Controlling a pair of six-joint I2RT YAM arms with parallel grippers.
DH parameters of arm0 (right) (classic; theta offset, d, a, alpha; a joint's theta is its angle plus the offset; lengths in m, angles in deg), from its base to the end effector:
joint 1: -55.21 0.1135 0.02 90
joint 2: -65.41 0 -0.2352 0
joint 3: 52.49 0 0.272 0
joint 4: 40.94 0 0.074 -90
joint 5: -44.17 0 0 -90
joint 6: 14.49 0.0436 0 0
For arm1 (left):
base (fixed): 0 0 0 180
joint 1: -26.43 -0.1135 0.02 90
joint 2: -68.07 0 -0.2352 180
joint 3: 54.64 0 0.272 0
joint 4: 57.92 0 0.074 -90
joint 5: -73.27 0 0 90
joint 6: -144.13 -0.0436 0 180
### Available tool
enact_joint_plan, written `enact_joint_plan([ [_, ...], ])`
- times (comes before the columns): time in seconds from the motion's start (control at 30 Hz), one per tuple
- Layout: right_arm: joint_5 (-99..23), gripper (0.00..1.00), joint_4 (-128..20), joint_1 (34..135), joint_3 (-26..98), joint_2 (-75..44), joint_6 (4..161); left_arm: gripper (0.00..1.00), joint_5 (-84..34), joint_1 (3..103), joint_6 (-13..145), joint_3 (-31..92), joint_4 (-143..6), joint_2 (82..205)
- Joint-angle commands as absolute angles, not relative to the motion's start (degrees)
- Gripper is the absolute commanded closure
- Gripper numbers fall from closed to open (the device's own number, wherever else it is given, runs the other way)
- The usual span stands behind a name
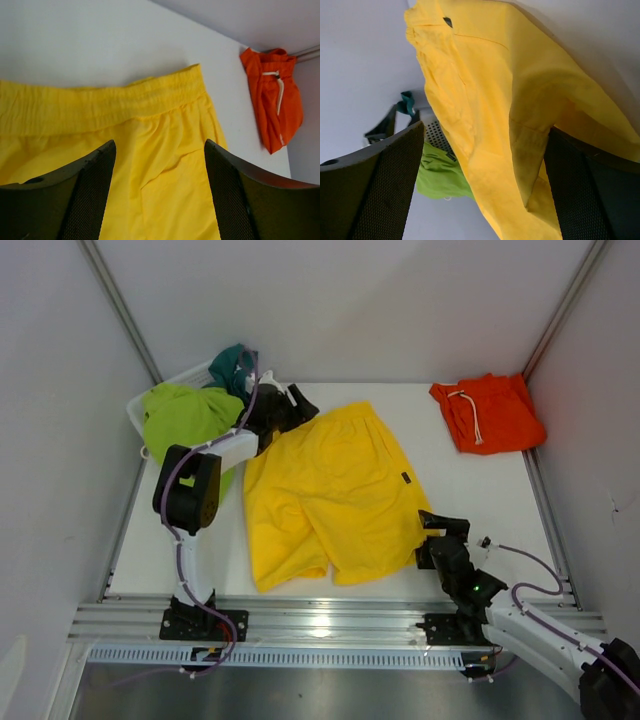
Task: Fold and stack the shorts
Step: Flatten the shorts out
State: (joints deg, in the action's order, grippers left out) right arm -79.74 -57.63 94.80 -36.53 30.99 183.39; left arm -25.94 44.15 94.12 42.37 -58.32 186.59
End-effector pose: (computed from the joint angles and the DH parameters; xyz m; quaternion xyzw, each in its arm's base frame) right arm 0.1496 0.0922 0.0969 0.5877 0.6273 0.3504 0.3719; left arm 0.4684 -0.1570 0.1768 -0.1154 0.8191 -0.3276 0.4566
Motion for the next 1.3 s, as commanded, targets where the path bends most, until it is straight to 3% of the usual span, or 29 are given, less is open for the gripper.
enact_joint_plan([
  [0.0, -82.92, 0.04, -48.0, 93.8, -37.73, 28.59, 184.49, 0.26, -24.64, 43.57, 92.89, 36.42, -55.03, 182.07],
  [0.23, -85.82, 0.05, -47.78, 92.04, -37.91, 28.31, 185.03, 0.27, -24.03, 43.57, 93.33, 29.47, -52.12, 182.15],
  [0.57, -93.12, 0.12, -80.9, 90.54, -30.35, 43.78, 185.46, 0.27, -22.97, 43.57, 93.51, 30.34, -51.41, 185.4],
  [1.03, -97.42, 0.13, -93.85, 90.28, -27.97, 46.86, 188.02, 0.27, -22.0, 43.57, 93.16, 31.57, -52.64, 186.11],
  [1.07, -96.73, 0.17, -92.54, 90.19, -28.32, 47.3, 186.36, 0.27, -22.09, 43.57, 93.16, 31.49, -52.73, 186.2],
  [1.17, -94.79, 0.43, -89.12, 89.49, -29.29, 47.56, 184.5, 0.27, -22.18, 43.57, 93.33, 31.31, -52.82, 185.85],
  [1.2, -94.53, 0.61, -88.32, 89.31, -29.9, 47.48, 183.8, 0.27, -22.18, 43.57, 93.25, 31.4, -52.91, 185.76],
  [1.27, -93.91, 0.71, -86.47, 88.52, -30.0, 47.04, 182.66, 0.27, -22.18, 43.57, 93.07, 31.4, -53.17, 185.32],
])
